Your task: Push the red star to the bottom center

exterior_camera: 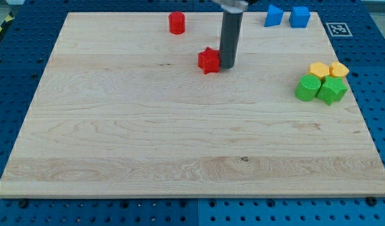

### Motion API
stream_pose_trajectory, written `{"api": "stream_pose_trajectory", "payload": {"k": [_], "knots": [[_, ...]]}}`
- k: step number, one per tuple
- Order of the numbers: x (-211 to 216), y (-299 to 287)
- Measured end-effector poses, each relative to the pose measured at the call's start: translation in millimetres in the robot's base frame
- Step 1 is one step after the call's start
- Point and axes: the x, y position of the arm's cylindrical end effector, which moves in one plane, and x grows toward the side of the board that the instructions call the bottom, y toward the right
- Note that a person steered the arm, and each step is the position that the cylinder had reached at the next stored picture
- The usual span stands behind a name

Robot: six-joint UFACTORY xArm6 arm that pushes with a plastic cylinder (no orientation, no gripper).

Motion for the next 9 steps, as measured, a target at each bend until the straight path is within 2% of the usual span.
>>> {"api": "stream_pose_trajectory", "payload": {"k": [1, 2, 3, 4, 6, 8, 9], "knots": [[3, -7], [-39, 19], [-55, 9], [-36, -34], [53, -46], [13, -71], [49, -75]]}}
